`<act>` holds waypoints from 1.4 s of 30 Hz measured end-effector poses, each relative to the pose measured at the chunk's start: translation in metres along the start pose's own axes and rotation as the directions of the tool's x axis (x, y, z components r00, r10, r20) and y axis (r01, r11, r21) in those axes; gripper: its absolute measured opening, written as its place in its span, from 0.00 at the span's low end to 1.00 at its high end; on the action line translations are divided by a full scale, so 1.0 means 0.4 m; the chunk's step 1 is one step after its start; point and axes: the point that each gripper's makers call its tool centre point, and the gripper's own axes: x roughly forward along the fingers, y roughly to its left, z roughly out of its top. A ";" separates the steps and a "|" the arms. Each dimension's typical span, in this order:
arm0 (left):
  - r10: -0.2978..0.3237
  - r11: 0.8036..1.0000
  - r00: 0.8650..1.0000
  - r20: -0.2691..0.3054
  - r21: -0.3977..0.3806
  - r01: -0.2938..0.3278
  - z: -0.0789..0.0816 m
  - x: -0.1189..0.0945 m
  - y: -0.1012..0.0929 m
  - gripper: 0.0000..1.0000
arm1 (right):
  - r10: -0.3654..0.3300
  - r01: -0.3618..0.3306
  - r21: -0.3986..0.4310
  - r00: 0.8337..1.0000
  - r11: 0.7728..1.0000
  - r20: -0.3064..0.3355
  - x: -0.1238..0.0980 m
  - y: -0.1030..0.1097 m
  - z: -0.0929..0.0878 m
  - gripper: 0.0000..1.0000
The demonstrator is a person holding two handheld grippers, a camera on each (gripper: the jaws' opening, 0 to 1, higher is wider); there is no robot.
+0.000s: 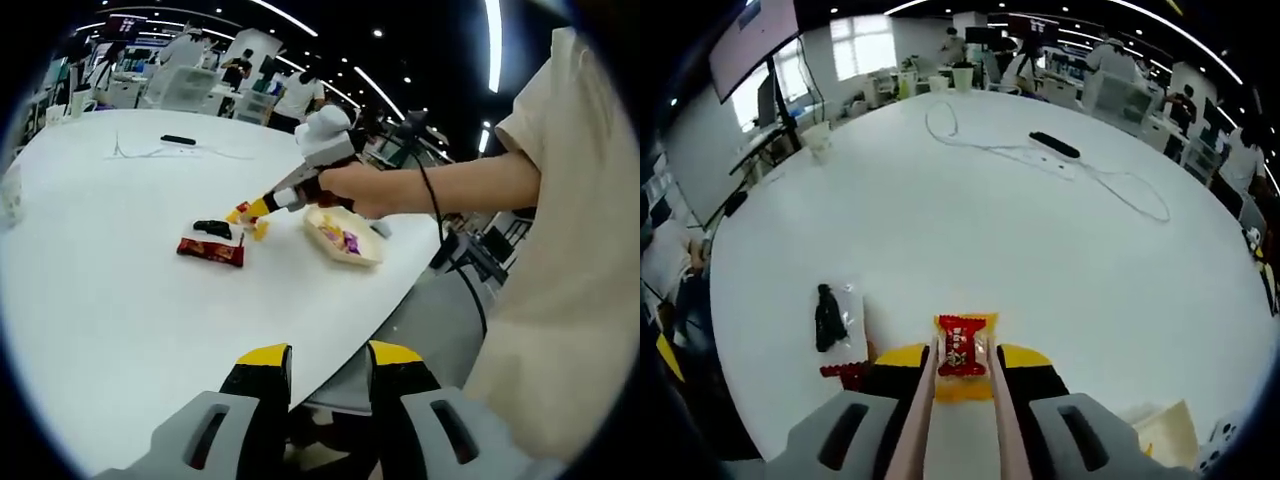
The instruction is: Place the target food into the container with the food tongs after gripping and lifting it, then release it inside without dropping or visibly crushing the food.
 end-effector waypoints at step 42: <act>0.006 1.000 1.000 -0.012 -0.013 -0.006 -0.014 -0.005 0.005 0.28 | 0.001 -0.002 -0.015 1.000 1.000 -0.020 0.026 -0.004 -0.024 0.29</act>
